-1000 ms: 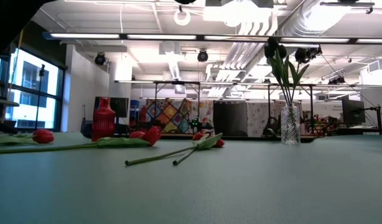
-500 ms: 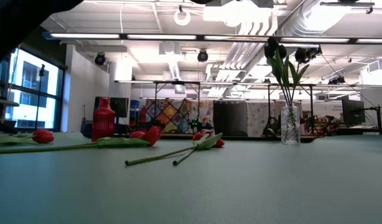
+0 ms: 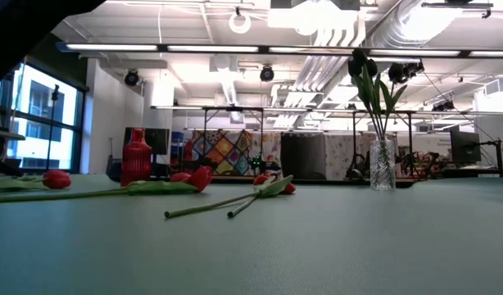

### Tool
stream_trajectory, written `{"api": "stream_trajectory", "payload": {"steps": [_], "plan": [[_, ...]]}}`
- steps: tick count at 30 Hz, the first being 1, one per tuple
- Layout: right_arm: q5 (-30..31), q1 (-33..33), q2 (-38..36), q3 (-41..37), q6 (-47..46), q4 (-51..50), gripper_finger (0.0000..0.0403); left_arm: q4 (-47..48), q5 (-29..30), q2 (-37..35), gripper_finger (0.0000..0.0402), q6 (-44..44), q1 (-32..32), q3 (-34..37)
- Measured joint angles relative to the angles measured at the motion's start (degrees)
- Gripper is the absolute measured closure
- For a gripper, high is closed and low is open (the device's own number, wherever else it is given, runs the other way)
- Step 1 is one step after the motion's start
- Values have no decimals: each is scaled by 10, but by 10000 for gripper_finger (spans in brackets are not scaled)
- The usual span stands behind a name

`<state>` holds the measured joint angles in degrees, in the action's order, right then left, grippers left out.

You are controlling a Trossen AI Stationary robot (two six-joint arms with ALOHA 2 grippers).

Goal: Sort flowers into vase by color
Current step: Put the orange tulip into the green vase

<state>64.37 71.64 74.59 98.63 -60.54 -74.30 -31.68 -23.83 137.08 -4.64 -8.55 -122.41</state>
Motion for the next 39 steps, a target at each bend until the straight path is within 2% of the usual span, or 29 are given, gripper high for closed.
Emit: {"api": "stream_trajectory", "payload": {"steps": [4,14,17,22,28,32,39], "plan": [[-19,-1,0,0,-23,-1,261,5,40,0,216,1,1,0],[-129,-41,0,0,-96,-28,261,0,61,0,216,-17,4,0],[-144,-68,-1,0,-101,-34,261,2,61,-1,216,-29,3,0],[-203,-137,-18,0,-75,-32,261,19,61,-8,216,-36,3,0],[-294,-218,-33,0,-37,-25,261,92,66,-25,216,-45,11,0],[-351,-262,-36,0,-22,-20,261,147,82,-42,216,0,28,0],[-431,-302,-37,0,-20,-22,261,175,48,-42,216,49,49,0]]}}
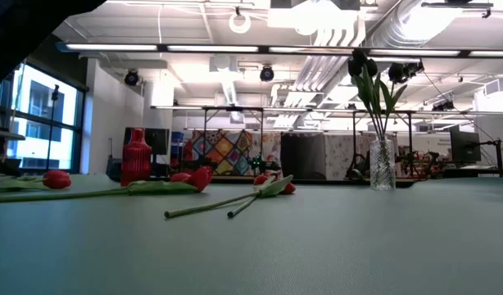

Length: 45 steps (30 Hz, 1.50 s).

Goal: Sort flowers into vase by color
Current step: Put the orange tulip into the green vase

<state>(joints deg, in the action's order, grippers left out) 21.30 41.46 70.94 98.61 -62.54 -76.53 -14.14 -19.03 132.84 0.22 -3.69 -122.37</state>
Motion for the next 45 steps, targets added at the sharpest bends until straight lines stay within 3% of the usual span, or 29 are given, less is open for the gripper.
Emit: {"api": "stream_trajectory", "payload": {"steps": [12,18,26,32,35,38,41,45], "plan": [[-137,26,-24,0,-42,-18,261,123,18,-29,216,-28,7,0],[-125,82,-50,0,-108,-77,261,163,56,-38,216,-28,6,0],[-10,132,-70,0,-111,-82,261,273,183,-79,216,-6,12,1],[227,148,-65,0,-19,-66,261,365,252,-112,216,13,16,1],[316,149,-48,-1,38,-57,261,416,293,-134,216,27,21,1],[375,145,-28,-1,83,-82,261,467,313,-160,216,31,27,1],[427,129,-1,-1,57,-121,261,535,337,-186,216,26,35,2],[455,99,30,-1,36,-134,261,597,369,-236,216,35,52,62]]}}
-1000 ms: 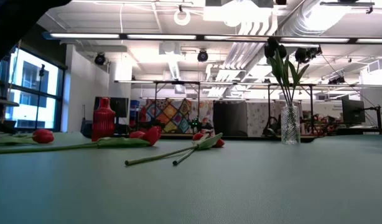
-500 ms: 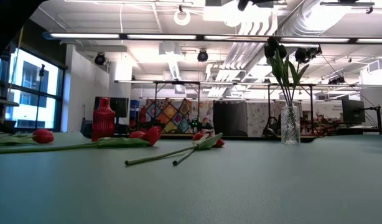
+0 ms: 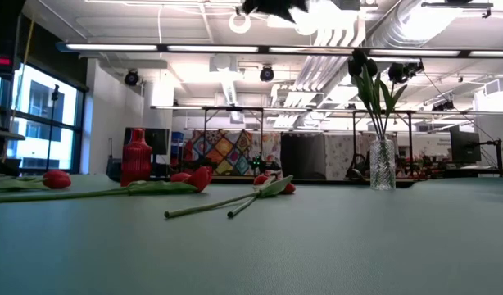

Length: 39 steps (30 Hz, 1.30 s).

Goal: Sort flowers into vase by color
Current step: Put the orange tulip into the green vase

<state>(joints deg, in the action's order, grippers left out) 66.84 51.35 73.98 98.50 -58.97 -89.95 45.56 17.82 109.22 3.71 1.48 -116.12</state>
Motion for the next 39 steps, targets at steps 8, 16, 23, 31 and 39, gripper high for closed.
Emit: {"api": "stream_trajectory", "payload": {"steps": [8,16,23,31,39], "plan": [[-39,-75,67,0,-1,0,261,-84,7,-170,216,55,20,298],[-32,-124,129,0,-24,7,261,-285,12,-337,216,110,-20,580],[-101,-131,209,0,240,197,261,-409,50,-374,216,117,-79,698],[-297,-169,269,0,524,387,261,-558,84,-346,216,157,-152,759],[-303,-270,271,0,518,342,261,-651,182,-295,216,167,-210,761]]}}
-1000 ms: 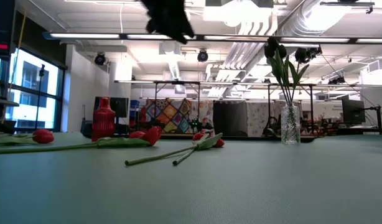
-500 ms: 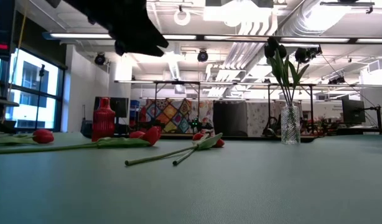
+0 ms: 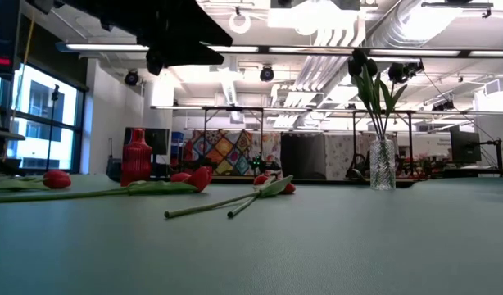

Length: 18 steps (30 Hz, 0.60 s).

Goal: Sort flowers into vase by color
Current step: Put the orange tulip into the green vase

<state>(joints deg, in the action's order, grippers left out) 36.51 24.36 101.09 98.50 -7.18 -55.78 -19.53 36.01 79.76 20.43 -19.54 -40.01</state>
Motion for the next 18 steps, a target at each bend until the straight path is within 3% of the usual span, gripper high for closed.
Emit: {"api": "stream_trajectory", "payload": {"steps": [5,7,11,15,18], "plan": [[-14,-32,-42,-5,1,-48,261,-46,7,46,216,27,-9,0],[-27,-44,-79,-46,21,-35,261,-50,6,68,216,34,-9,0],[-85,-89,-187,-193,43,51,261,-52,5,111,216,51,-9,0],[-205,-136,-291,-335,5,190,261,-73,7,145,216,54,-7,0],[-228,-142,-358,-398,-23,286,261,-88,7,162,216,50,6,0]]}}
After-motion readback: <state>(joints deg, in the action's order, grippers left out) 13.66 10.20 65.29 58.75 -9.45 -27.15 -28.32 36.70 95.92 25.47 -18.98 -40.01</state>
